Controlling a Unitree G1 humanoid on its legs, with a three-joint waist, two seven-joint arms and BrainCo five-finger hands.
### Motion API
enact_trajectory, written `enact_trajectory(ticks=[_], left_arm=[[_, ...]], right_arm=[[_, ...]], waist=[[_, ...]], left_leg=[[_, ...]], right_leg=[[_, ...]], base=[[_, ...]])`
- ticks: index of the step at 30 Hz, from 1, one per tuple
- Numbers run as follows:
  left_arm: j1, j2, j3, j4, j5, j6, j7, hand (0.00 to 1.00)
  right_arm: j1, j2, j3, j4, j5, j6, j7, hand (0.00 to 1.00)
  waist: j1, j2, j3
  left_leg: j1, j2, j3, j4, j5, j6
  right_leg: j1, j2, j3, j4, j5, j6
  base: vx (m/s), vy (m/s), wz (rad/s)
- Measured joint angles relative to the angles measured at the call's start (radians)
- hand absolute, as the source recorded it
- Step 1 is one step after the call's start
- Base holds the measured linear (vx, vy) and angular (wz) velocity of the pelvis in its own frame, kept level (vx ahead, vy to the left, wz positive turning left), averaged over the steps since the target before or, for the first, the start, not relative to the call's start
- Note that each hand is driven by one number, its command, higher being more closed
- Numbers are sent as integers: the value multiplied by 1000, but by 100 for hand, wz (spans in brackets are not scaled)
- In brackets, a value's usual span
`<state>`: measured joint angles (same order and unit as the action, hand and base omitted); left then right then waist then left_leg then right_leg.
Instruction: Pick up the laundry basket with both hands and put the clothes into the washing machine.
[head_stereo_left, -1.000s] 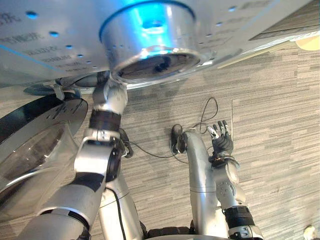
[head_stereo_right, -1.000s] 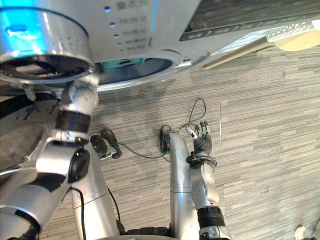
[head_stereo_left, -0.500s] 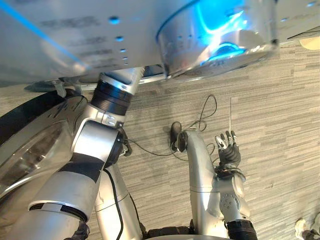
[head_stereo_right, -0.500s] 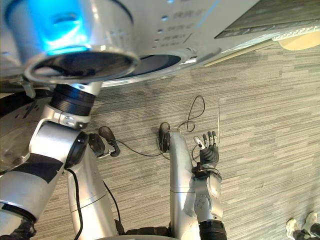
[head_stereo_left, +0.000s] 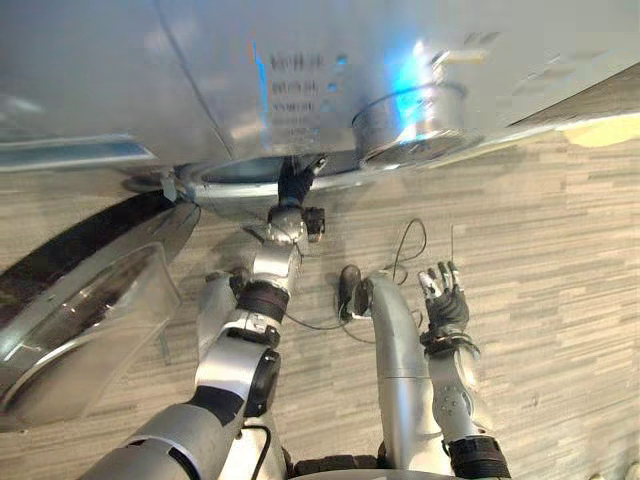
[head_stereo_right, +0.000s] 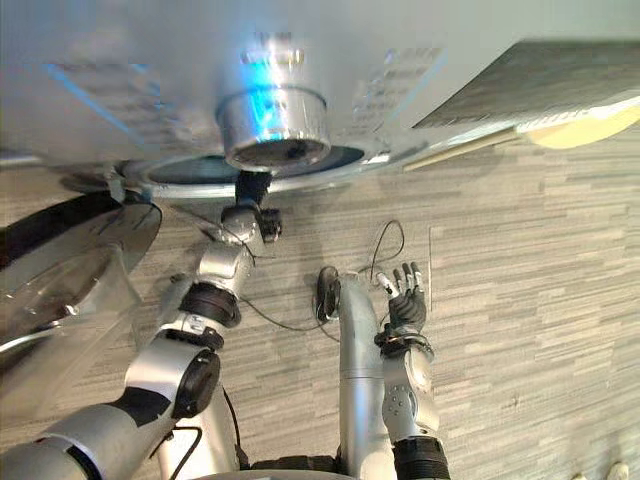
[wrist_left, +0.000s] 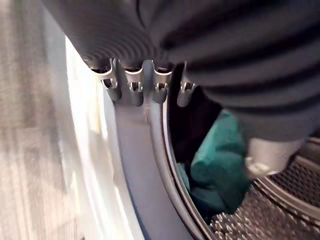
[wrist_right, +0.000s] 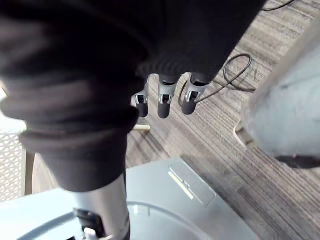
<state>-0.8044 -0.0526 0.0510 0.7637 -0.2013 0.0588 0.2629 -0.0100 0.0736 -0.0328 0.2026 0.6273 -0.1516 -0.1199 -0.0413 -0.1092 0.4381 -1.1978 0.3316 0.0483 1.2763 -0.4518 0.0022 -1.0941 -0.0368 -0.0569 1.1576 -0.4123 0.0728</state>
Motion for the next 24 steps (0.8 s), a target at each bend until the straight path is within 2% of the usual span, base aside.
enact_trajectory(ticks=[2,3,5,7,9,12,16,18,19,21,24], left_arm=[[57,-16,-1,14,-81,-3,-4,0],[102,-26,-3,29,-160,-9,-7,0],[184,-33,-13,34,-262,-30,-13,0],[278,-33,-28,46,-376,-61,-22,0],[335,-25,-58,57,-417,-74,-32,0],[455,-10,-94,61,-412,-97,-72,0],[601,28,-147,65,-327,-114,-134,0],[686,53,-125,109,-212,-127,-177,0],[700,55,-113,127,-190,-129,-181,0],[744,58,-39,184,-189,-131,-189,0],[810,88,-33,191,-188,-135,-198,0]], right_arm=[[-1,0,23,1,-1,5,-11,0],[-1,-1,40,2,-1,6,-12,0],[0,-2,53,20,-2,9,-13,0],[3,-2,60,38,-8,9,-16,0],[6,-3,75,71,-12,9,-17,0],[30,-6,113,143,-34,12,-8,0],[110,-17,103,275,-90,23,39,0],[133,-29,28,490,-133,28,84,0],[133,-34,-1,551,-139,32,89,0],[121,-66,-132,718,-176,45,98,0],[138,-94,-279,865,-210,65,103,0]], waist=[[1,0,0],[1,-1,-1],[3,-5,-29],[2,-5,-37],[6,-6,-43],[19,-3,-107],[31,2,-202],[29,21,-275],[29,29,-292],[30,73,-339],[30,103,-367]], left_leg=[[51,-1,10,-23,0,0],[90,-2,16,-48,3,-6],[137,-4,29,-92,12,-12],[241,-25,43,-182,41,-24],[335,-46,54,-273,74,-33],[489,-79,83,-453,139,-48],[691,-131,93,-698,230,-63],[820,-180,85,-893,315,-68],[850,-191,85,-941,337,-67],[949,-222,77,-1109,418,-65],[1073,-247,76,-1291,501,-65]], right_leg=[[48,-1,1,-22,0,0],[86,-1,1,-46,1,-1],[126,-3,0,-84,6,-7],[226,-22,-9,-159,18,-11],[316,-40,-20,-229,33,-18],[458,-57,-36,-378,77,-21],[665,-80,-87,-593,141,-20],[804,-96,-132,-763,196,-11],[834,-97,-138,-807,214,-6],[935,-98,-163,-965,285,1],[1027,-97,-183,-1067,324,8]], base=[[56,-45,6],[48,-68,7],[53,-61,7],[95,-65,26],[115,-69,40],[138,-68,27],[145,-32,38],[148,-16,53],[165,1,33],[130,34,26],[53,36,14]])
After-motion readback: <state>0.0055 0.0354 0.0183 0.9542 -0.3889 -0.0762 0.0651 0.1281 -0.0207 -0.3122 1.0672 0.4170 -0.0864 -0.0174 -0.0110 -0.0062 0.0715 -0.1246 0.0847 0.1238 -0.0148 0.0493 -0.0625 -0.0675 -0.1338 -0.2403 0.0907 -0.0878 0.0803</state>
